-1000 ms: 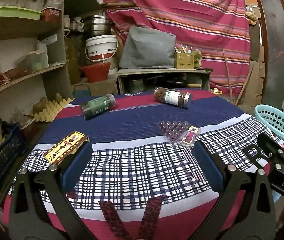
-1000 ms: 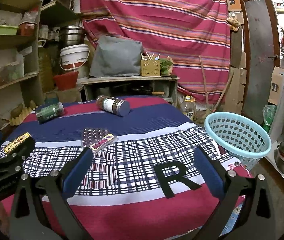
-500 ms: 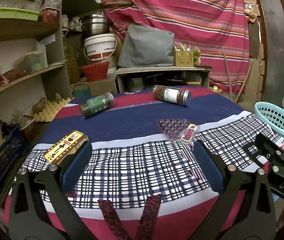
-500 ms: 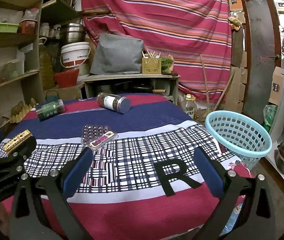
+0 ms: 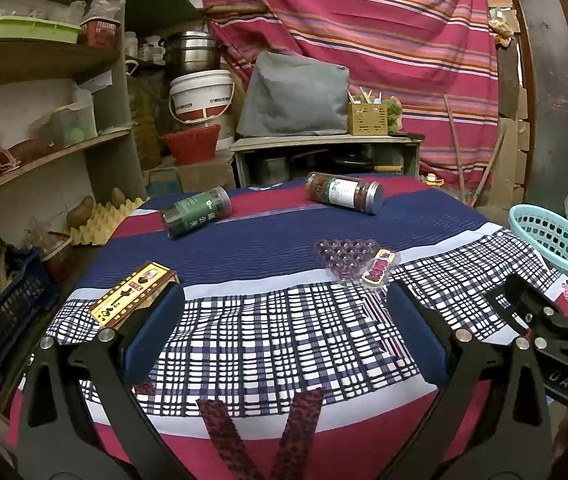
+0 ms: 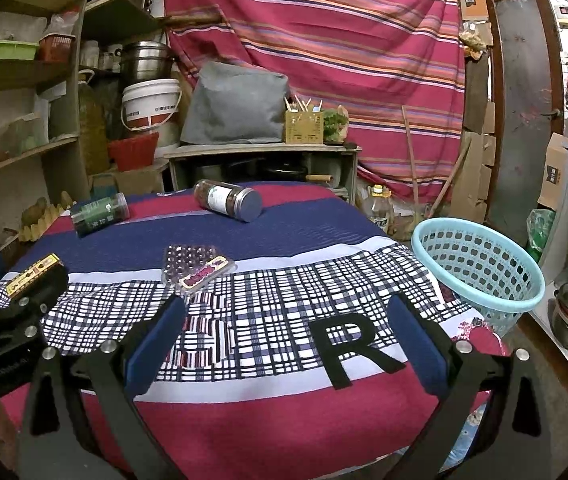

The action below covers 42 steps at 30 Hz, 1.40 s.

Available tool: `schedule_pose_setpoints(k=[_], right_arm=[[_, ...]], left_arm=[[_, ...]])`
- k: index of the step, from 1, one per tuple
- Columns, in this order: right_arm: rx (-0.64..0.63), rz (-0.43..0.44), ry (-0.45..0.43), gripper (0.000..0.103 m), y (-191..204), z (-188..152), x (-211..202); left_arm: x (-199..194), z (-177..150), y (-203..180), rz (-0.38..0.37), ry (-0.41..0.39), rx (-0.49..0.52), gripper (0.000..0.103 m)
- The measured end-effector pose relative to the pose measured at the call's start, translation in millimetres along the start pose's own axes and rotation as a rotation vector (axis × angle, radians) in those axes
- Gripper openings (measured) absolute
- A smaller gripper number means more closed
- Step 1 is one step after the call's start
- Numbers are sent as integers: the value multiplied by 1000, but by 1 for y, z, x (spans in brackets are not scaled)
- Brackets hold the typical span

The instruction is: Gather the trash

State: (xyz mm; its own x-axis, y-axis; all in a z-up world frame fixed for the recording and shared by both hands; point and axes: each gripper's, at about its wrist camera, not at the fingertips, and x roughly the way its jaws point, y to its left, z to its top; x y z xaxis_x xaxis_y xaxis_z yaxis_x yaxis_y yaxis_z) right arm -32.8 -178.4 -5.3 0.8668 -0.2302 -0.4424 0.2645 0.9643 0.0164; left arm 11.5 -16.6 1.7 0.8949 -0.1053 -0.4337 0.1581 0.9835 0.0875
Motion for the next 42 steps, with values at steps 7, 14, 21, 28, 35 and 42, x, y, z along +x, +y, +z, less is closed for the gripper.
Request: schedule_pose_setpoints(k=[7,14,21,28,35,42], right_arm=[[0,0,2,98,-2,0,0],[1,0,1,98,-3,0,0],[0,0,1,98,-2,0,0],[1,-1,1,98,-2,0,0],[0,0,2,98,-2,0,0],[0,-1,1,98,-1,0,0]], left_arm=[[1,0,2,-7,0,0,98],[1,0,3,-9,0,3,98],[1,0,4,-7,0,3,98],[1,-1,4,-9,0,3,98],[1,0,5,-10,1,1,98],[1,-1,5,-8,0,3,98]])
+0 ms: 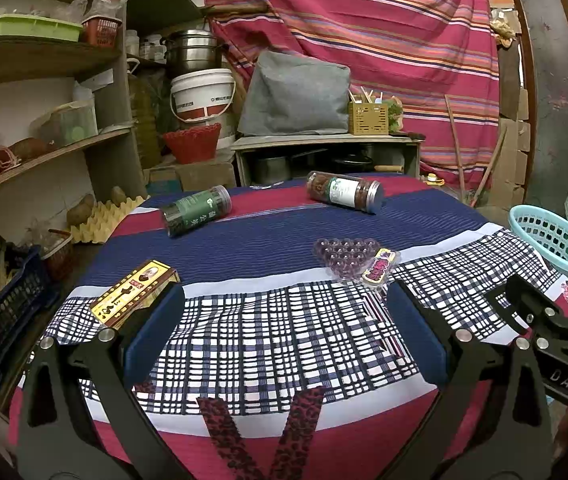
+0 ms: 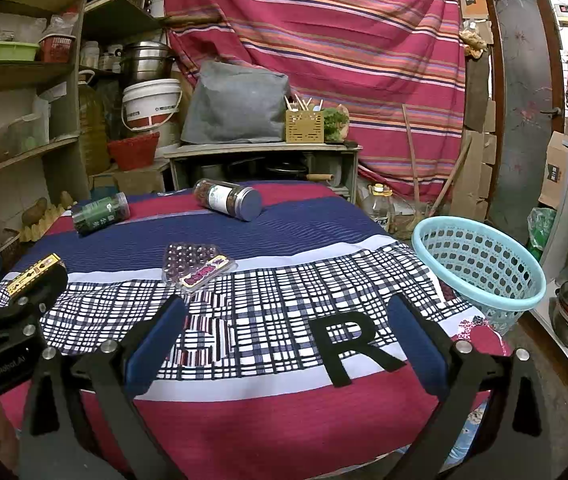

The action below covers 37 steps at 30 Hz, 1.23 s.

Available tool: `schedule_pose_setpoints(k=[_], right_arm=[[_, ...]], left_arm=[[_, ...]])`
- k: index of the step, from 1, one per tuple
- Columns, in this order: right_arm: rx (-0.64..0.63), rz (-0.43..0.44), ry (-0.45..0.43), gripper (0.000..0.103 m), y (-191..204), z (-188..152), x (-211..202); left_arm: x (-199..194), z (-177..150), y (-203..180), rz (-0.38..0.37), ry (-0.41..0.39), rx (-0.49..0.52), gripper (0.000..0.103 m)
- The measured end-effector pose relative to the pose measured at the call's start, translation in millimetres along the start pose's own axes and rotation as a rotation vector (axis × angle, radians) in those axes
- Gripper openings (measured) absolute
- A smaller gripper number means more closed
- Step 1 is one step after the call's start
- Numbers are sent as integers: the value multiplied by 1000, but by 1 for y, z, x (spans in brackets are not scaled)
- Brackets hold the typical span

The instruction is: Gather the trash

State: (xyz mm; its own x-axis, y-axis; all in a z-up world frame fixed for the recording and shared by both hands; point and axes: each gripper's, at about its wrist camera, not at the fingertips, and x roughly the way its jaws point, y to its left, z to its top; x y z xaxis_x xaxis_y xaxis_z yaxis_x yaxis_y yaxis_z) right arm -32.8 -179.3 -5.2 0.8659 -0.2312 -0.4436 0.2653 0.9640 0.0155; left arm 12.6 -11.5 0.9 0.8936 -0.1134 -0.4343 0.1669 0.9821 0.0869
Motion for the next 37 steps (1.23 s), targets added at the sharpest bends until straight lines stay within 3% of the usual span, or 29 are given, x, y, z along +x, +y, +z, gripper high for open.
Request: schedule_pose_setpoints(k=[37], right_arm=[[-1,3,-1,98,3,0,0]], left_arm=[[-5,-2,3,46,1,-40,98]])
